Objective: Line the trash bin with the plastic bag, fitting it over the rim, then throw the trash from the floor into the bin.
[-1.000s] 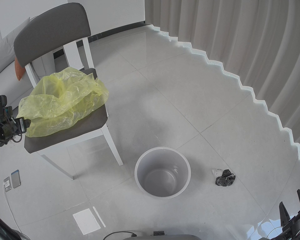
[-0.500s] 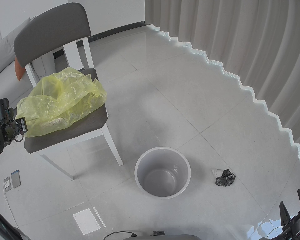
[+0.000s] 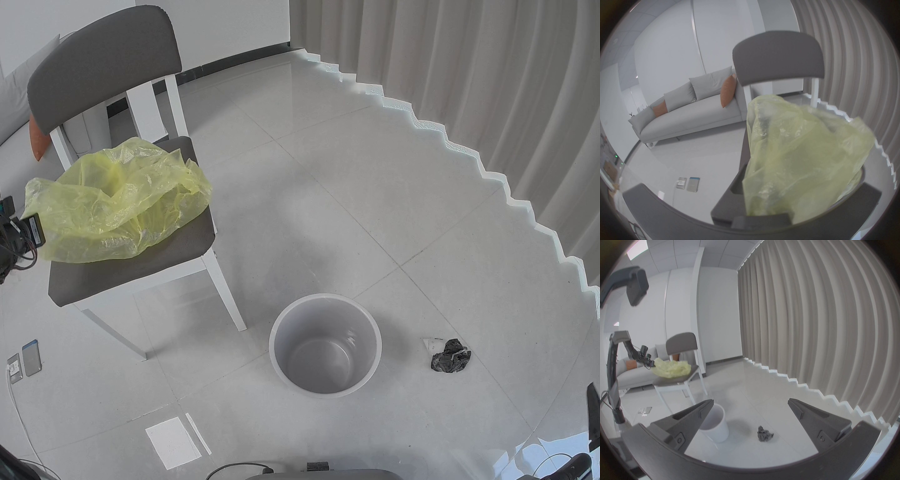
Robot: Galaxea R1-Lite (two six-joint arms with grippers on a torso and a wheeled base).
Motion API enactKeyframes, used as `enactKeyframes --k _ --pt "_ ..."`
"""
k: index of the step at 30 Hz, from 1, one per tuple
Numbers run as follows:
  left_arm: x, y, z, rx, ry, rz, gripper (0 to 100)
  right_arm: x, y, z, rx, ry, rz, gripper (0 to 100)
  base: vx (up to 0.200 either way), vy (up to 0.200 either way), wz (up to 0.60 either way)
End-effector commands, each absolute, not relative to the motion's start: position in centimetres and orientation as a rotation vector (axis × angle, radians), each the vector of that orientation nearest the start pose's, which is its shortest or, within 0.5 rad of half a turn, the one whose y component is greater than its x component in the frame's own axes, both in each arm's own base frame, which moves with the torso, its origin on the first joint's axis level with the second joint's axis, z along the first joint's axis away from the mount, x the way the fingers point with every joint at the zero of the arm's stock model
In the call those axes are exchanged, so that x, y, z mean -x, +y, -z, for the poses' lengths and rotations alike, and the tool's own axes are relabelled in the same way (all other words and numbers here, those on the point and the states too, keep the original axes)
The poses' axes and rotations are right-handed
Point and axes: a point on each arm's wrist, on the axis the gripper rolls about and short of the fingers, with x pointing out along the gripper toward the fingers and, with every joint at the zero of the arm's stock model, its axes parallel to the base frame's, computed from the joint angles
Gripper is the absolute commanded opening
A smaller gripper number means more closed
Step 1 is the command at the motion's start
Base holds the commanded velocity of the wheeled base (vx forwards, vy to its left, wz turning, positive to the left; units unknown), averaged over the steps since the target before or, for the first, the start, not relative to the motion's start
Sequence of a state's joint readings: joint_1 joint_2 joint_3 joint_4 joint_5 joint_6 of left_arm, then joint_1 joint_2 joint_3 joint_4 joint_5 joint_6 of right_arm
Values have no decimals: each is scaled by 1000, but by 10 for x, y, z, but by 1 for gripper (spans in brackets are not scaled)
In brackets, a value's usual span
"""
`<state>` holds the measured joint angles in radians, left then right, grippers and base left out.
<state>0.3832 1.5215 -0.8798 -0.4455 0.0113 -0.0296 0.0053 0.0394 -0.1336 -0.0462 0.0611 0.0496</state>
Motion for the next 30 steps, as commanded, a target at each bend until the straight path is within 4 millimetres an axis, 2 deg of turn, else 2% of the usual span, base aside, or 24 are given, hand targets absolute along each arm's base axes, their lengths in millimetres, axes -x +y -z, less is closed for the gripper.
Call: enactKeyframes --k 1,2,3,4,6,7,8,10,11,12,14,17,18,19,21,22,24,27,30 --pt "-205 46 -321 217 -100 -204 0 12 3 -169 -20 -40 -146 100 0 0 0" --pt "-192 36 -335 244 -126 -162 0 7 4 -175 -19 -26 -163 100 0 0 0" --pt "-185 31 -341 251 -135 -140 0 5 4 -179 -19 -23 -171 100 0 0 0" --pt "-163 15 -360 274 -151 -56 0 -5 4 -195 -20 -12 -195 100 0 0 0" --pt "-139 0 -379 285 -159 32 0 -18 5 -215 -24 3 -219 100 0 0 0" --pt "-133 -3 -383 289 -162 55 0 -21 5 -220 -25 6 -222 100 0 0 0" --pt "-118 -12 -395 297 -171 129 0 -34 5 -234 -28 17 -225 100 0 0 0" --pt "-101 -23 -410 298 -180 229 0 -52 5 -250 -29 32 -227 100 0 0 0" --pt "-101 -23 -410 298 -180 229 0 -52 5 -250 -29 32 -227 100 0 0 0" --pt "-91 -29 -419 283 -183 293 0 -65 5 -260 -30 37 -227 100 0 0 0" --pt "-83 -38 -425 190 -182 370 0 -79 5 -267 -30 53 -229 100 0 0 0" --pt "-79 -51 -426 55 -201 490 0 -101 7 -270 -38 100 -247 100 0 0 0" --pt "-79 -51 -426 55 -201 490 0 -101 7 -270 -38 100 -247 100 0 0 0" --pt "-87 -61 -423 3 -183 518 0 -117 16 -271 -44 126 -320 100 0 0 0" --pt "-93 -69 -419 -41 -164 548 0 -131 30 -270 -65 143 -397 100 0 0 0" --pt "-93 -69 -419 -41 -164 548 0 -131 30 -270 -65 143 -397 100 0 0 0" --pt "-95 -80 -414 -174 -168 593 0 -152 43 -267 -87 155 -413 100 0 0 0" --pt "-98 -85 -408 -288 -158 614 0 -175 52 -268 -92 143 -410 100 0 0 0" --pt "-96 -90 -402 -346 -144 660 0 -187 57 -272 -116 130 -427 100 0 0 0"
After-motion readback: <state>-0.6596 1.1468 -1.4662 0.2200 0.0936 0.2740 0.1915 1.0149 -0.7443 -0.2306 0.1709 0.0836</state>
